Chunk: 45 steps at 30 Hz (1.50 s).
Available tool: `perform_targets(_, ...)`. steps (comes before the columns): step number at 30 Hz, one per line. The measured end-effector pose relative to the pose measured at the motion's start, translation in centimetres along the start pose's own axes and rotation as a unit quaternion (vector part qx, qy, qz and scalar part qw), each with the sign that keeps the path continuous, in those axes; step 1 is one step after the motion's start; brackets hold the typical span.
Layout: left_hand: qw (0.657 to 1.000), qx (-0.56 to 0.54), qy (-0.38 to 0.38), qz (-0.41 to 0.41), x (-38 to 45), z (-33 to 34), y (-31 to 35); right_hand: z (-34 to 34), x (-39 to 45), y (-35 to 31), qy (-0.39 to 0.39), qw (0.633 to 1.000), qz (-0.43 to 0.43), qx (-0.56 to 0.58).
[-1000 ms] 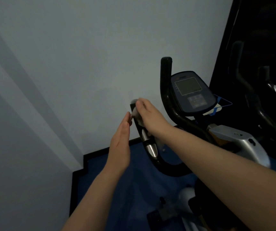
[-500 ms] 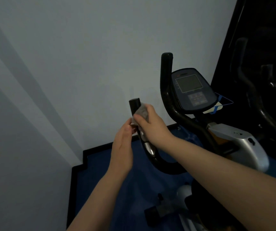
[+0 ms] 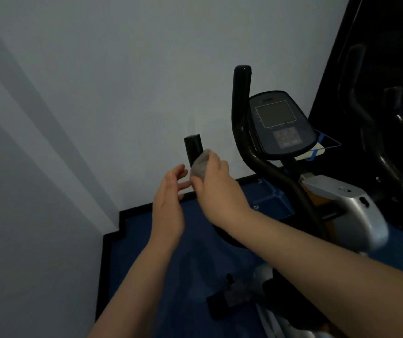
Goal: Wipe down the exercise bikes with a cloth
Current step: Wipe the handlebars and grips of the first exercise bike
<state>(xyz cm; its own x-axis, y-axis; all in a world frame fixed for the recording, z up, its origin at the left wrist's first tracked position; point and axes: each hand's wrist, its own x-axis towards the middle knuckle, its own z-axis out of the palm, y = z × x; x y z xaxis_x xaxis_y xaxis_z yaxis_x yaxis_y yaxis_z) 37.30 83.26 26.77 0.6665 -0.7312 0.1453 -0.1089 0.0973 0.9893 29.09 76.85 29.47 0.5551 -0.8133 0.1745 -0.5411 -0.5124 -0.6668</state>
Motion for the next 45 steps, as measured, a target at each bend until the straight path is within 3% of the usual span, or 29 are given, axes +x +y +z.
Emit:
perform_targets(4, 1.000, 0.004, -0.014, 0.006, -0.8, 0.4, -0.4, -0.1, -1.4, 0.9, -0.037, 0.992, -0.012, -0.119)
perform_targets(8, 1.000, 0.009, -0.009, 0.011, -1.3, 1.0, -0.2, -0.7, 2.9, -1.6, -0.064, 0.995, 0.066, -0.024)
perform_targets(12, 1.000, 0.009, -0.007, 0.022, -1.5, 0.9, -0.2, -1.1, -0.2, -0.4, -0.057, 0.997, 0.016, -0.054)
perform_targets(15, 1.000, 0.018, -0.009, 0.023, -2.0, 1.3, -0.3, -1.7, -4.1, 2.0, -0.131, 0.986, -0.013, -0.107)
perform_targets(18, 1.000, 0.014, 0.001, 0.023, -2.6, 2.0, -0.3, -2.7, -1.9, 1.2, -0.192, 0.977, 0.048, -0.077)
perform_targets(22, 1.000, 0.006, 0.001, -0.012, -3.2, 2.2, -0.1, -2.2, 1.0, -0.8, -0.130, 0.990, 0.022, -0.048)
perform_targets(24, 0.999, -0.003, -0.002, -0.033, -3.3, 2.1, 0.0, -2.4, 0.0, 0.0, -0.141, 0.988, -0.008, -0.058)
perform_targets(27, 0.999, -0.017, -0.008, -0.045, -3.8, 2.5, -0.1, -3.6, -2.6, 2.9, -0.244, 0.967, -0.016, -0.065)
perform_targets(32, 0.998, -0.007, -0.022, -0.052, -5.7, 3.2, -0.3, -6.7, -3.8, 5.4, -0.374, 0.911, -0.106, -0.138)
perform_targets(37, 0.997, 0.031, -0.039, -0.055, -6.9, 1.7, -0.4, -8.5, -2.5, 6.5, -0.436, 0.862, -0.145, -0.215)
perform_targets(40, 0.997, 0.045, -0.055, -0.043, -7.6, 1.8, -0.2, -7.0, -2.6, 6.2, -0.389, 0.897, -0.143, -0.155)
perform_targets(42, 0.997, 0.039, -0.054, -0.042, -8.1, 2.1, -0.2, -5.6, -2.7, 5.9, -0.361, 0.927, -0.093, -0.045)
perform_targets(45, 0.997, 0.033, -0.047, -0.051, -8.8, 2.5, 0.1, -5.7, -2.6, 6.3, -0.392, 0.916, -0.091, -0.002)
